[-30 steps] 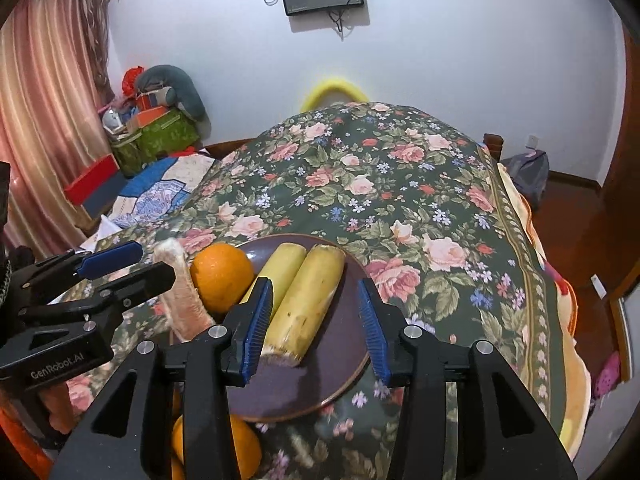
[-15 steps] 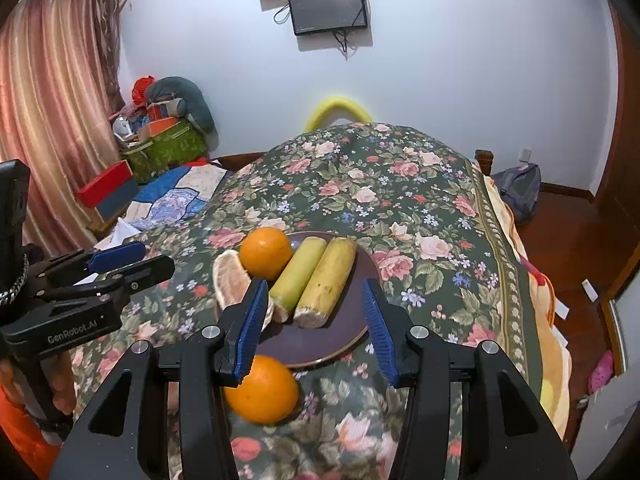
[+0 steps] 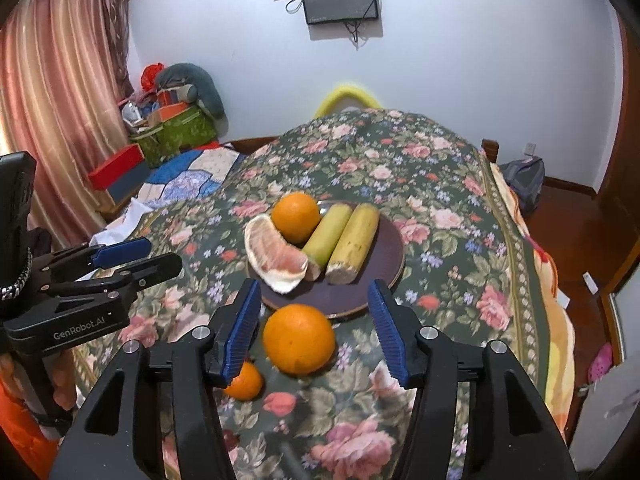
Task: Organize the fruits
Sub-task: 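Grasp a large orange with the right gripper while the left grasps another pomelo segment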
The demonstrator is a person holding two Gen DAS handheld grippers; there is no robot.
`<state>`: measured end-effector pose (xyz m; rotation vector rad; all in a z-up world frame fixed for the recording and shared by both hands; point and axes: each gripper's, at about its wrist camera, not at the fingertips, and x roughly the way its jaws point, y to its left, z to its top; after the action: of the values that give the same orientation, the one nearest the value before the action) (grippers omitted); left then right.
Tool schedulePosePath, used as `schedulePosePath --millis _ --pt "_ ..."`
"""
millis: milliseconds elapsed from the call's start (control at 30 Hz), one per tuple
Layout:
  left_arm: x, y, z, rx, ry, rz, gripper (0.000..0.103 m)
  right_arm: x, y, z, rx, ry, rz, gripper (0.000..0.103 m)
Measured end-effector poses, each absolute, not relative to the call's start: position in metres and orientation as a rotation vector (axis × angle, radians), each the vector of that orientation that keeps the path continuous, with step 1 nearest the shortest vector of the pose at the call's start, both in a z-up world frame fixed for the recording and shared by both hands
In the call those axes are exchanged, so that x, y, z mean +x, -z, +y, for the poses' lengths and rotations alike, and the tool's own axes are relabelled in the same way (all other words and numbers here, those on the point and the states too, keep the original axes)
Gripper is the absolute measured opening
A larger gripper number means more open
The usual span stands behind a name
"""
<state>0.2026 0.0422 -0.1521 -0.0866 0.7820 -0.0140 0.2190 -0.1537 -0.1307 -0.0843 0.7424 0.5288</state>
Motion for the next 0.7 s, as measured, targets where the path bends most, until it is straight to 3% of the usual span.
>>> schedulePosePath --millis 600,700 --pt "0.204 0.211 0.06 -0.137 0.023 0.914 0.053 0.229 0.202 -0.13 -0.103 -0.549 0.928 0.054" --pt "0.206 0.214 0.062 -0.144 0.026 0.919 0.053 0.23 0.207 -0.124 -0.122 -0.538 0.926 0.064"
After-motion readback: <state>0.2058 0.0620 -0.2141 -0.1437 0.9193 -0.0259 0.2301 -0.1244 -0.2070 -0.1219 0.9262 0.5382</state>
